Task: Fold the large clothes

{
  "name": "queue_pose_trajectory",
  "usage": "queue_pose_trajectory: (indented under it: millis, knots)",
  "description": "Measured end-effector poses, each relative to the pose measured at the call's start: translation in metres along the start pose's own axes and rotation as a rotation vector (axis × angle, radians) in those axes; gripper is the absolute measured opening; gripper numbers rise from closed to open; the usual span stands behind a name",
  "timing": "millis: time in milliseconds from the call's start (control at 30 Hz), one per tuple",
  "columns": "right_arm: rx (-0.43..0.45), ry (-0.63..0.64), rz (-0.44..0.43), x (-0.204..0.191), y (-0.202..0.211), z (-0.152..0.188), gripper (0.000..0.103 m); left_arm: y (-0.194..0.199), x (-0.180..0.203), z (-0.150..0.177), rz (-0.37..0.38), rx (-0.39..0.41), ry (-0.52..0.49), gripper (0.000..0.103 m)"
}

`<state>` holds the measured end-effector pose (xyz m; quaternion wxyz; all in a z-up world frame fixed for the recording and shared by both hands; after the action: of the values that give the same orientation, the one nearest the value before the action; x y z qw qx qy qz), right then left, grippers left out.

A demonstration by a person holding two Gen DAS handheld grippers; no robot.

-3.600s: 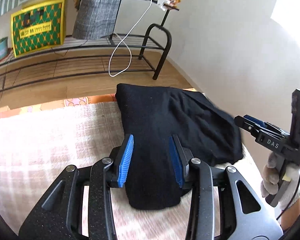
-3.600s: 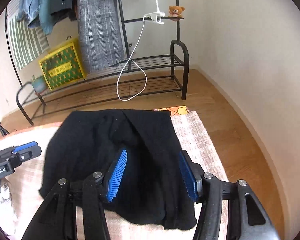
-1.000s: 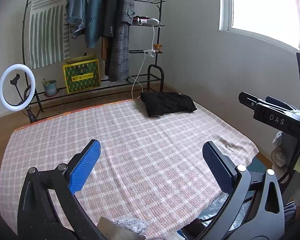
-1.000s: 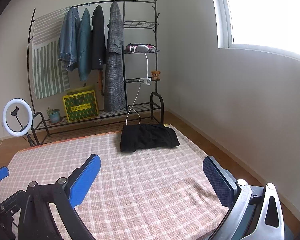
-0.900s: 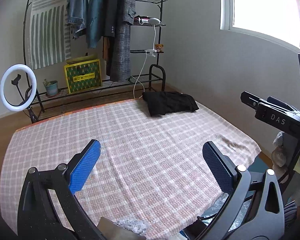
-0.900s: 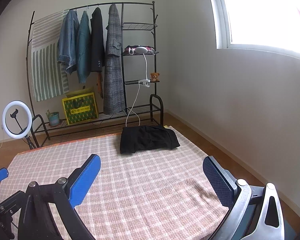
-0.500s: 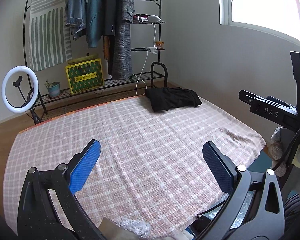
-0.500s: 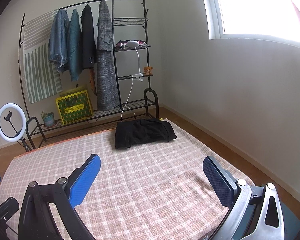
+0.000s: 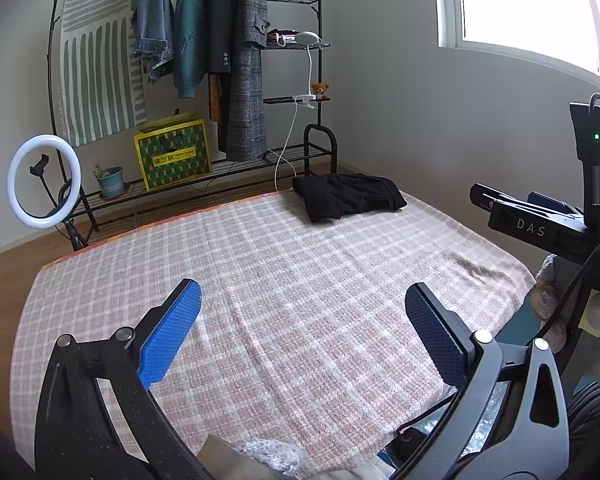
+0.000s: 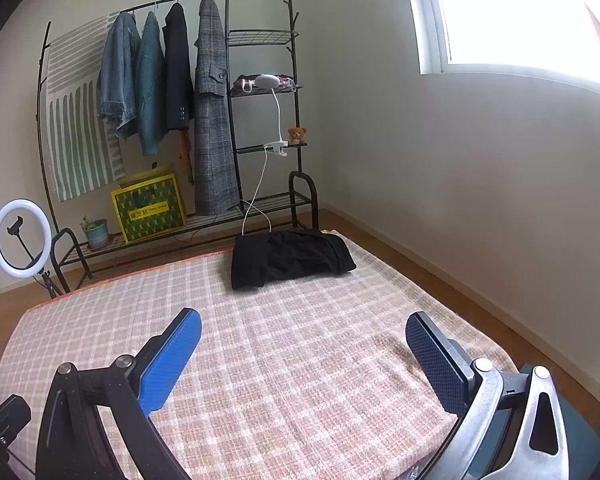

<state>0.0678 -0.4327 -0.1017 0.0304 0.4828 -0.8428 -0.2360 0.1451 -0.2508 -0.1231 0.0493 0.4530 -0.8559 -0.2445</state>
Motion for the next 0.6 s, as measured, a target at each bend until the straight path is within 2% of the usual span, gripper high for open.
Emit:
queue_pose_trajectory:
  millis: [600]
  knots:
    - [-0.006, 0.0, -0.01, -0.0036, -0.0006, 0.0018, 0.103, 0.0004, -0.0004, 0.0001, 0.0, 0.001, -0.002, 0.103]
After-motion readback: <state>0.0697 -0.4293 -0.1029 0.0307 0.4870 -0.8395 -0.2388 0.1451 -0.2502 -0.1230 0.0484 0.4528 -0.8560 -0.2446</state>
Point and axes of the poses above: each gripper's, at about its wrist camera, not at the fingertips, and y roughly against the way its jaws point, x to its right, z to its underside, the point moved 2 cm from there along -y, roughly the way its jaws point, and after that the axes turned 6 degrees about -y, right-handed, at the moved point
